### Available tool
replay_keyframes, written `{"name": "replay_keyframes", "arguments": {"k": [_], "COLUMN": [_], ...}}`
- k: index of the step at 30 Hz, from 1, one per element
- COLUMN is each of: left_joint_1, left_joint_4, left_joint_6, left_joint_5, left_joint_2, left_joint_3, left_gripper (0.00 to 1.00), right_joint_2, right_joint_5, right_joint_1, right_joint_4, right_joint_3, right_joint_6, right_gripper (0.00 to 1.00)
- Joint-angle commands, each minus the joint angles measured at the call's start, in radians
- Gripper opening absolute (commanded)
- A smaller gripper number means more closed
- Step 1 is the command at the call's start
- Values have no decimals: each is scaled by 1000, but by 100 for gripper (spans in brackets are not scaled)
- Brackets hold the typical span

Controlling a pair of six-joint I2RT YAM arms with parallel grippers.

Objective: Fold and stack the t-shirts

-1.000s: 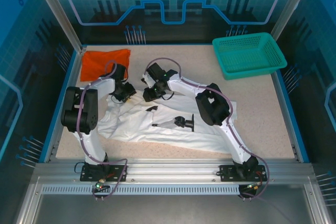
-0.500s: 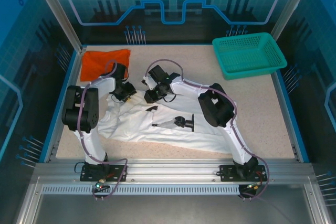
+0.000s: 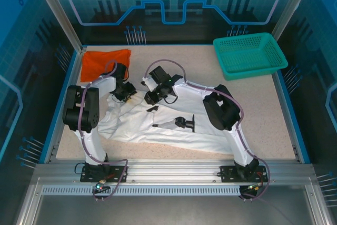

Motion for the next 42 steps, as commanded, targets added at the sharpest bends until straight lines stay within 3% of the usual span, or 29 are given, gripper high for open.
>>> {"name": "replay_keyframes", "arguments": {"k": [1,12,19,27,32,35,42], "left_joint_1": [11,19,23,29,29,27,24], "left_joint_4": [-36,-30,-23,-19,-19,-17,-46], "left_joint_6": [-14,-19,-22,-23,-21,-15,6], "left_joint_5": [5,11,18,26,26,24,6], "left_joint_2": [30,31,32,34,28,16,-34], "left_joint_3": [10,4,-2,-1,0,0,31], "left_gripper": [33,32,32,33,34,37,43], "right_joint_2": [-73,-152,-213,-259,-334,-388,-506], "right_joint_5": [-41,-163,-156,-52,-44,-18,-27], "right_joint_1": [21,32,49,45,-1,-11,-55], "right_joint_4": [29,34,83,155,245,287,351], "right_joint_3": [-48,-162,-274,-422,-553,-618,-704], "right_joint_6": [-48,-146,-188,-179,-134,-125,-20], "right_gripper": [9,11,17,23,29,38,42]}}
